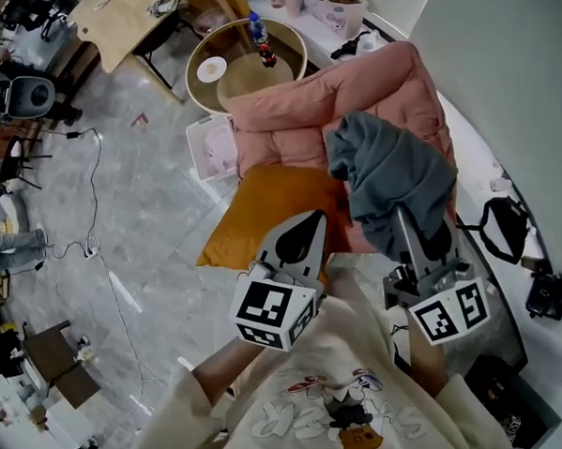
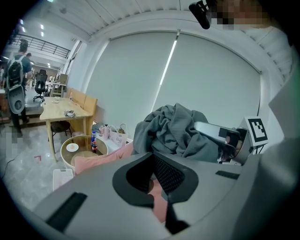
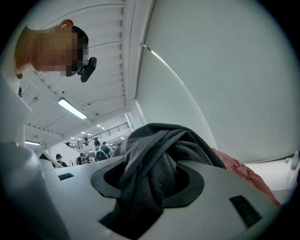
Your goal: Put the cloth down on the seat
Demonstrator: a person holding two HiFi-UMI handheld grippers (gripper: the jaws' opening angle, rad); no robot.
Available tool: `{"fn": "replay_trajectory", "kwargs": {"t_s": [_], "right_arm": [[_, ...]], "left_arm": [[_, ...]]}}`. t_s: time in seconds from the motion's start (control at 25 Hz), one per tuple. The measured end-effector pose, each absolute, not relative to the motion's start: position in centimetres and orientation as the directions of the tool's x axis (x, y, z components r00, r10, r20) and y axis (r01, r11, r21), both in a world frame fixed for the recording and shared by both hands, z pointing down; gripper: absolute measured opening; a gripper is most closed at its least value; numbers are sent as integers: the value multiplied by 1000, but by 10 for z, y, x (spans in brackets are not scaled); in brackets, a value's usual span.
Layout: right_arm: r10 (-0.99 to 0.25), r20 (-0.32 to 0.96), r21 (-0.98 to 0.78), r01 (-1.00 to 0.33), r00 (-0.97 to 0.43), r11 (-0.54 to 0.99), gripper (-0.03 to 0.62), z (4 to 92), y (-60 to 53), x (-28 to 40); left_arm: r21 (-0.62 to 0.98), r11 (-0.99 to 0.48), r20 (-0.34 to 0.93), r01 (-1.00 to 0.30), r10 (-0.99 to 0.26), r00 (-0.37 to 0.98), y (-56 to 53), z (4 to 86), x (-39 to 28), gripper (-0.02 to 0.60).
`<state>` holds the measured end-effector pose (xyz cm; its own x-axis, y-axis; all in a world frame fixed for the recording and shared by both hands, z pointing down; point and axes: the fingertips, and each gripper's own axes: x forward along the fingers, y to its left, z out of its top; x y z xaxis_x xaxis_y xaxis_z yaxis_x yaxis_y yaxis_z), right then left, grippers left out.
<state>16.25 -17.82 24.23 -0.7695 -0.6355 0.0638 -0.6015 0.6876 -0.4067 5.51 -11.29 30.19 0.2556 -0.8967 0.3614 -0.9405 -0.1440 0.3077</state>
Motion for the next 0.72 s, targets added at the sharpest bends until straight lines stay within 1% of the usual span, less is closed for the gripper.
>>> {"fn": "replay_trajectory", "kwargs": {"t_s": [0.28,0.72], "right_arm": [[-638,129,-403,-628,-759,666,213,277,-204,161],[-621,280,-408,-676,-732,613,213,349,-209,170]], "left_arm": [[309,-143,382,-940,-887,260,-132,329,44,6],[356,-106,467,-928,-840,275,-136,386,43,5]]}}
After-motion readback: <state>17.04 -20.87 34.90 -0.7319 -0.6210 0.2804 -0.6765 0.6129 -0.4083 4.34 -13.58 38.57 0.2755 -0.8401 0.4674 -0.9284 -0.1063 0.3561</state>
